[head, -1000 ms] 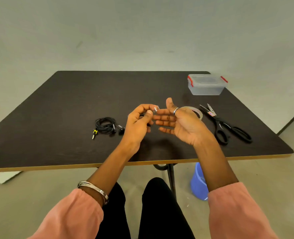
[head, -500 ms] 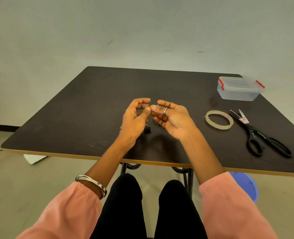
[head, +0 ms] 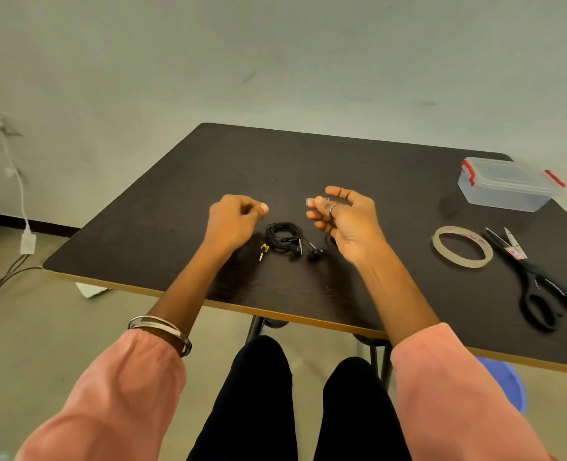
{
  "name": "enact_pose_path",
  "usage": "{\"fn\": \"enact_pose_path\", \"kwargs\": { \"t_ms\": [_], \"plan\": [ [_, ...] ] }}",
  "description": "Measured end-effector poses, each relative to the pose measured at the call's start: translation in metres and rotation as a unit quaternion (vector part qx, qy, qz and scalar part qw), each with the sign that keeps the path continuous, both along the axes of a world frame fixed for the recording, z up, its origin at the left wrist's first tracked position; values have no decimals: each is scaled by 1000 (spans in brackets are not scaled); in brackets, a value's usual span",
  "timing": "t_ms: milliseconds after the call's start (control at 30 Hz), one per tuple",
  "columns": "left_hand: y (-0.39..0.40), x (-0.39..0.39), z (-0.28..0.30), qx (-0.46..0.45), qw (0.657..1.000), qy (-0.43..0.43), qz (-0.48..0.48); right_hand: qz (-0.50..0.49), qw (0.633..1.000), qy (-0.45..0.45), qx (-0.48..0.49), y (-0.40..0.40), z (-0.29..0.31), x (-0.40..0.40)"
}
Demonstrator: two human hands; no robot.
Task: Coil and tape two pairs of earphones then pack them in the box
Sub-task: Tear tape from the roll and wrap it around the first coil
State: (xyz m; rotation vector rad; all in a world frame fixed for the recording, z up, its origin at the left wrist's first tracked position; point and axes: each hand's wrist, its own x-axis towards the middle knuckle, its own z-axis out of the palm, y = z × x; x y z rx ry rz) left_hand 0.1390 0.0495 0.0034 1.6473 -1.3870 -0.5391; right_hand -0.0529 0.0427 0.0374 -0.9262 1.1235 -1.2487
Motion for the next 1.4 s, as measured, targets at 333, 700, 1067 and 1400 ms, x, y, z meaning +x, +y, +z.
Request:
{"fn": "enact_pose_path", "kwargs": {
  "t_ms": [333,700,1067,1400],
  "plan": [
    [-5,-30,2,55,972,-229,15,-14,988,122,-91,-4,-15,16],
    [5,-31,9,2,996,2,-85,-41,940,230,-250,5,-15,21],
    [14,-29,18,65,919,362,-142,20,811,416,-411,12,-25,16],
    [14,-27,15,80,912,385,-121,82,731,521,-432,20,-36,9]
  ]
}}
